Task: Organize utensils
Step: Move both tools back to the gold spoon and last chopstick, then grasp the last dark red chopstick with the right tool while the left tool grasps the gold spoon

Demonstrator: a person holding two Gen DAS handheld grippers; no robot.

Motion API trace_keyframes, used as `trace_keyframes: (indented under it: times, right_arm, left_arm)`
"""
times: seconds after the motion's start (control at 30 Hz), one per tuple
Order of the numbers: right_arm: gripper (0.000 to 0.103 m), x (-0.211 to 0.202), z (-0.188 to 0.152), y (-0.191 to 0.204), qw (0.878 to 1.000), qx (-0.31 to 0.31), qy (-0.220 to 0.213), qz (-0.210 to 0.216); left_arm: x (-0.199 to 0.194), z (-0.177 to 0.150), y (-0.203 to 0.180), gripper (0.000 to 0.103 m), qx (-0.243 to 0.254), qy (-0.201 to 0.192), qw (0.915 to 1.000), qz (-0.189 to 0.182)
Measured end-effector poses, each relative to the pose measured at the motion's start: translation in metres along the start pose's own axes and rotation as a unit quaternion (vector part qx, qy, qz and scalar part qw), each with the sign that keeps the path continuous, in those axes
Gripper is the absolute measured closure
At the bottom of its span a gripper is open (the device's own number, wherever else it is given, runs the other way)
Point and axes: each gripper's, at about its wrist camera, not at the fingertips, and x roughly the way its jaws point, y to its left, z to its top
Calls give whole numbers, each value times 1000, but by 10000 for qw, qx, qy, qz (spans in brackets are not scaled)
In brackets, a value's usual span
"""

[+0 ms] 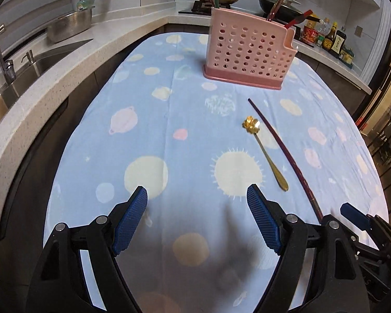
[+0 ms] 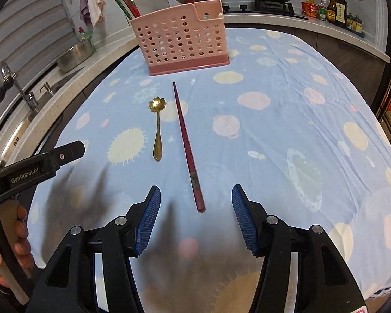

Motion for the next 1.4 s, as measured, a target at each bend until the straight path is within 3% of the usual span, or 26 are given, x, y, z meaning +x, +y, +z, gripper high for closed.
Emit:
trace_keyframes:
  times: [0.13, 0.43, 0.6, 0.9, 1.17, 1.27, 1.4]
  right_arm:
    - [52, 7, -6, 2, 10000, -46, 59, 10]
    - [75, 19, -2, 8, 9997, -204, 88, -52]
    - [95, 23, -1, 9, 9994, -303, 59, -163]
    - [96, 16, 1, -9, 9998, -8, 32, -179]
    - [96, 13, 1, -25, 9996, 239, 56, -147]
    - [96, 14, 0, -28, 9995, 286, 91, -115]
    - [96, 15, 1, -28, 9994, 309, 99, -79]
  left_arm:
    - [6, -11, -1, 28, 60, 106, 9999, 18]
    - [13, -16, -3, 28, 107, 246, 9996, -15]
    - [16, -14, -10, 28, 159, 272, 9995, -91]
    - [27, -1, -38, 22, 322, 319, 9982, -384]
    - [53, 7, -76, 22, 615, 380, 9961, -513]
    - [59, 8, -84, 29, 715, 328, 9959, -452]
    - [58, 8, -86, 50, 836, 238, 9953, -436]
